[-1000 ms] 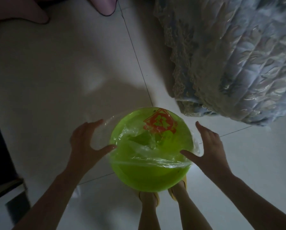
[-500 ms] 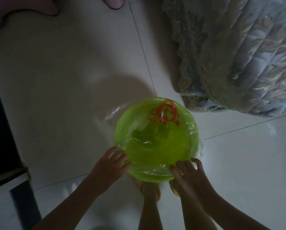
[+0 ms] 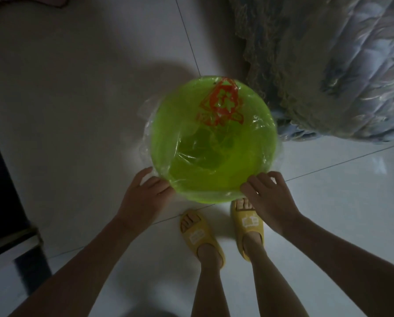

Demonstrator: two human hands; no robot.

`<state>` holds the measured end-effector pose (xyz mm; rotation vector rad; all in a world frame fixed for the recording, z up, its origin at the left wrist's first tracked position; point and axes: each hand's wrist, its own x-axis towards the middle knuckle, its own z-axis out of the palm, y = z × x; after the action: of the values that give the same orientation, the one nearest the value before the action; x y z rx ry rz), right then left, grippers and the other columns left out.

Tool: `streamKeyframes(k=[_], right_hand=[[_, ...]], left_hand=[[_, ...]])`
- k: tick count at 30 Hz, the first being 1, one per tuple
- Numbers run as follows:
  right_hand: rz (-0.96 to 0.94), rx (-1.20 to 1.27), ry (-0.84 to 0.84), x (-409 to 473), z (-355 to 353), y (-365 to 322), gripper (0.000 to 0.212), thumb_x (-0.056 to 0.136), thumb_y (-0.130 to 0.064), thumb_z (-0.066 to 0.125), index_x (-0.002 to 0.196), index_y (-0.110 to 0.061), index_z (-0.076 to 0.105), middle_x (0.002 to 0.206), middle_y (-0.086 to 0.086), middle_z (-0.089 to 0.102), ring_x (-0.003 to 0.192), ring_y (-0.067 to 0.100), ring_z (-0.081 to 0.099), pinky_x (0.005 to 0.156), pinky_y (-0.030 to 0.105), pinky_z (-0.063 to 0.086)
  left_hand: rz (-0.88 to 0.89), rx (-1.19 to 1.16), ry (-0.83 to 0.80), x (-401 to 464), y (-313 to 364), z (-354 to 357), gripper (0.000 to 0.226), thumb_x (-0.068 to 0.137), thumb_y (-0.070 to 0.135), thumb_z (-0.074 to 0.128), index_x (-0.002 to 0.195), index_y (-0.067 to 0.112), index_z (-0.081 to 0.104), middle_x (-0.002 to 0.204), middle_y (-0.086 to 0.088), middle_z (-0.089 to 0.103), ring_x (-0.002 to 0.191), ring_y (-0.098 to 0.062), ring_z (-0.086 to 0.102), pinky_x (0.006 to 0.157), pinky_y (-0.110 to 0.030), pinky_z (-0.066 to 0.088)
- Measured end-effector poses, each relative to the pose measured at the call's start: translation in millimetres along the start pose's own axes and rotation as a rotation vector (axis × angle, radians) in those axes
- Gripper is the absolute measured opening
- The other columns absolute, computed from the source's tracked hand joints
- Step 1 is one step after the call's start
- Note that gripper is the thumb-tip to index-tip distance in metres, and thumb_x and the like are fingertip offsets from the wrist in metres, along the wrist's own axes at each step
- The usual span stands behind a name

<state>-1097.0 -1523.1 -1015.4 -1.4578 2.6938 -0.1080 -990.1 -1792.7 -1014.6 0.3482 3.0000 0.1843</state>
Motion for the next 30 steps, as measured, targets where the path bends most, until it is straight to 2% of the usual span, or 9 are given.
streamKeyframes(k=[6, 11, 15, 18, 21, 24, 26, 28, 30], right_hand=[[-0.093, -0.067, -0.107, -5, -2, 8, 0.019, 0.052, -0.007, 0.076, 0.064, -0.019, 0.067, 0.064, -0.004, 0.067, 0.067, 0.022, 0.067, 0.08, 0.044, 0.054], [-0.002, -0.024, -0.085, -32, 6, 7, 0.027, 0.064, -0.006, 0.071, 0.088, -0.019, 0.075, 0.089, -0.002, 0.076, 0.087, 0.023, 0.072, 0.086, 0.053, 0.05], [0.125, 0.113, -0.238, -42, -4, 2, 0.053, 0.054, 0.003, 0.078, 0.104, -0.013, 0.072, 0.113, 0.004, 0.072, 0.113, 0.027, 0.063, 0.09, 0.045, 0.051], [0.573, 0.581, -0.056, -38, -23, 1, 0.048, 0.059, 0.02, 0.066, 0.088, -0.016, 0.073, 0.1, 0.005, 0.075, 0.106, 0.028, 0.066, 0.083, 0.034, 0.053], [1.002, 0.787, 0.123, -27, -38, 13, 0.049, 0.071, 0.015, 0.055, 0.088, -0.03, 0.067, 0.089, -0.01, 0.072, 0.09, 0.017, 0.068, 0.073, 0.023, 0.052], [1.191, 0.935, 0.119, -5, -36, 33, 0.036, 0.085, -0.001, 0.058, 0.113, -0.023, 0.058, 0.1, -0.006, 0.066, 0.09, 0.017, 0.064, 0.071, 0.014, 0.049], [1.299, 1.07, -0.028, 11, -28, 46, 0.047, 0.088, -0.016, 0.062, 0.131, -0.024, 0.045, 0.108, -0.002, 0.057, 0.087, 0.017, 0.062, 0.069, 0.021, 0.047], [1.323, 1.123, -0.161, 22, -19, 52, 0.052, 0.088, -0.019, 0.063, 0.135, -0.027, 0.041, 0.106, -0.001, 0.058, 0.074, 0.012, 0.061, 0.054, 0.02, 0.045], [1.248, 1.014, -0.142, 27, -10, 55, 0.043, 0.085, -0.015, 0.065, 0.125, -0.024, 0.05, 0.09, 0.0, 0.065, 0.066, 0.011, 0.061, 0.047, 0.013, 0.042]], left_hand=[[0.023, 0.001, -0.031, -16, 3, 12, 0.019, 0.076, 0.013, 0.066, 0.091, 0.023, 0.074, 0.092, 0.007, 0.075, 0.088, -0.016, 0.07, 0.097, -0.049, 0.044], [0.005, 0.01, -0.226, -24, 8, 17, 0.041, 0.076, 0.022, 0.052, 0.115, 0.02, 0.066, 0.116, 0.006, 0.07, 0.112, -0.015, 0.062, 0.099, -0.053, 0.042], [-0.202, -0.359, -0.323, -28, 15, 18, 0.049, 0.067, 0.011, 0.073, 0.115, 0.015, 0.065, 0.125, -0.001, 0.065, 0.125, -0.023, 0.052, 0.106, -0.051, 0.035], [-0.767, -0.93, -0.026, -17, 17, 0, 0.02, 0.072, 0.016, 0.059, 0.084, 0.019, 0.075, 0.094, 0.005, 0.077, 0.103, -0.009, 0.065, 0.099, -0.024, 0.04], [-1.084, -1.004, 0.236, -4, 5, -17, 0.017, 0.076, 0.009, 0.062, 0.074, 0.023, 0.071, 0.071, 0.011, 0.073, 0.071, 0.008, 0.062, 0.067, -0.013, 0.045], [-1.208, -0.968, 0.305, 20, -10, -21, 0.027, 0.085, 0.009, 0.063, 0.111, 0.012, 0.061, 0.105, -0.006, 0.064, 0.088, -0.002, 0.058, 0.074, -0.019, 0.042], [-1.274, -1.132, 0.262, 41, -21, -18, 0.048, 0.085, 0.02, 0.064, 0.13, 0.022, 0.047, 0.118, -0.002, 0.054, 0.103, -0.01, 0.053, 0.079, -0.019, 0.04], [-1.236, -1.153, 0.194, 58, -32, -13, 0.048, 0.087, 0.025, 0.062, 0.132, 0.025, 0.045, 0.109, 0.003, 0.057, 0.094, -0.001, 0.056, 0.079, -0.021, 0.038], [-1.184, -1.133, 0.198, 67, -38, -8, 0.027, 0.087, 0.022, 0.062, 0.114, 0.018, 0.061, 0.08, 0.007, 0.063, 0.065, 0.007, 0.055, 0.066, -0.024, 0.04]])
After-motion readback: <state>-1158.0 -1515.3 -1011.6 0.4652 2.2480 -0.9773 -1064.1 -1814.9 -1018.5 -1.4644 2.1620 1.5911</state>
